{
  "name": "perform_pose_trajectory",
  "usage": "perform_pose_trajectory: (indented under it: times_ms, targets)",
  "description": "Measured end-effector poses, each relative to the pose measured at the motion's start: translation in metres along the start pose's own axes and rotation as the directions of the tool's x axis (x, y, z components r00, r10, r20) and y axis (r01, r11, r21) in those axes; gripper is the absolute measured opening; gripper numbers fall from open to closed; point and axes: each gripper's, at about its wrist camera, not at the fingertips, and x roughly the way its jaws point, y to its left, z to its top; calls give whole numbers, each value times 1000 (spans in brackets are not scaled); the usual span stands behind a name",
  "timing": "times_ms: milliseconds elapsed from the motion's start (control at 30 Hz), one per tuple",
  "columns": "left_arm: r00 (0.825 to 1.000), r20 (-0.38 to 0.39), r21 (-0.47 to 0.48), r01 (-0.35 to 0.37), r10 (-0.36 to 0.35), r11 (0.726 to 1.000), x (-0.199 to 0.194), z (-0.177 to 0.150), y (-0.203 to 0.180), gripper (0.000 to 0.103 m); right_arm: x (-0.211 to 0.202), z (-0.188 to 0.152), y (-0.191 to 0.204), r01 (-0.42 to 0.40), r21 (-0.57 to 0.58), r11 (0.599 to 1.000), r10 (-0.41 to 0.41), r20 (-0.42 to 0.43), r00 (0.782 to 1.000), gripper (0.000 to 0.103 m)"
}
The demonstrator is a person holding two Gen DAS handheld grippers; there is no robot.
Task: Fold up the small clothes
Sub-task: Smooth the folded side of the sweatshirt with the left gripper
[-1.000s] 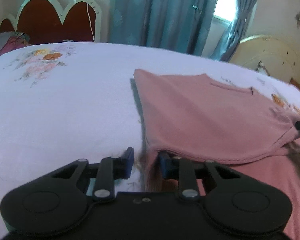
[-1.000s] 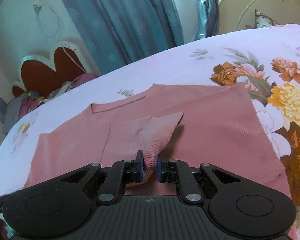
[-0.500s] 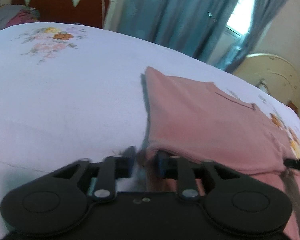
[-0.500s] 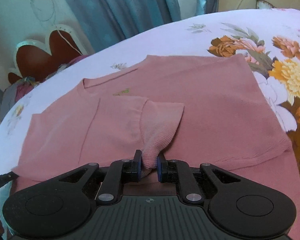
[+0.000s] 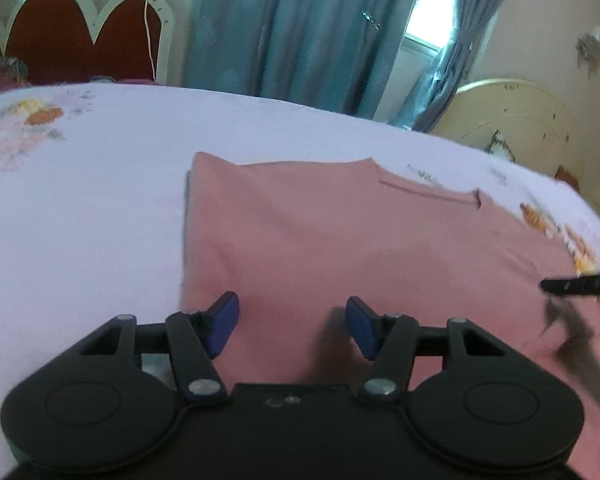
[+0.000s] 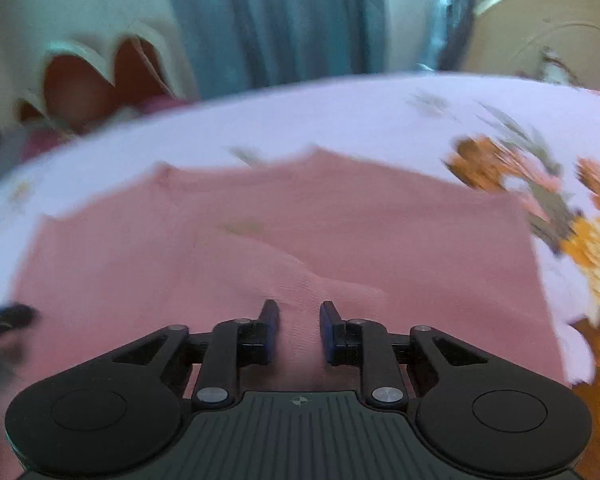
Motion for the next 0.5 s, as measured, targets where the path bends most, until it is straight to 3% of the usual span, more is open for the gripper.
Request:
perform_pose_trajectory:
  times_ms: [67, 167, 300, 333, 400, 467, 500]
  targets:
    - [1000, -18, 11, 12, -11, 1000, -3, 2, 3, 60, -5, 0, -12, -4, 53, 999, 4, 7, 1000, 22]
    - [998, -27, 8, 52, -52, 999, 15, 25, 4, 74, -10, 9, -13, -58, 52, 997, 54, 63, 997, 22]
    - [994, -44, 44, 98, -96, 994, 62, 69, 4, 76, 26, 39, -16, -52, 51, 997, 50, 34, 998, 22]
    - [993, -67, 41, 99, -96, 994, 78, 77, 10, 76, 35, 45, -19, -35, 51, 998, 34, 24, 999, 22]
    - [998, -38, 53, 42, -40, 998, 89, 82, 23, 69, 44, 53, -30, 37, 63, 997, -38, 12, 999, 22]
    - [998, -38, 35, 50, -49, 998, 88, 86, 35, 68, 44, 57, -46, 133, 86, 987, -134, 6, 991, 22]
    - [997, -47, 28, 59, -57, 998, 85, 87, 36, 68, 43, 55, -49, 136, 101, 986, -137, 3, 991, 22]
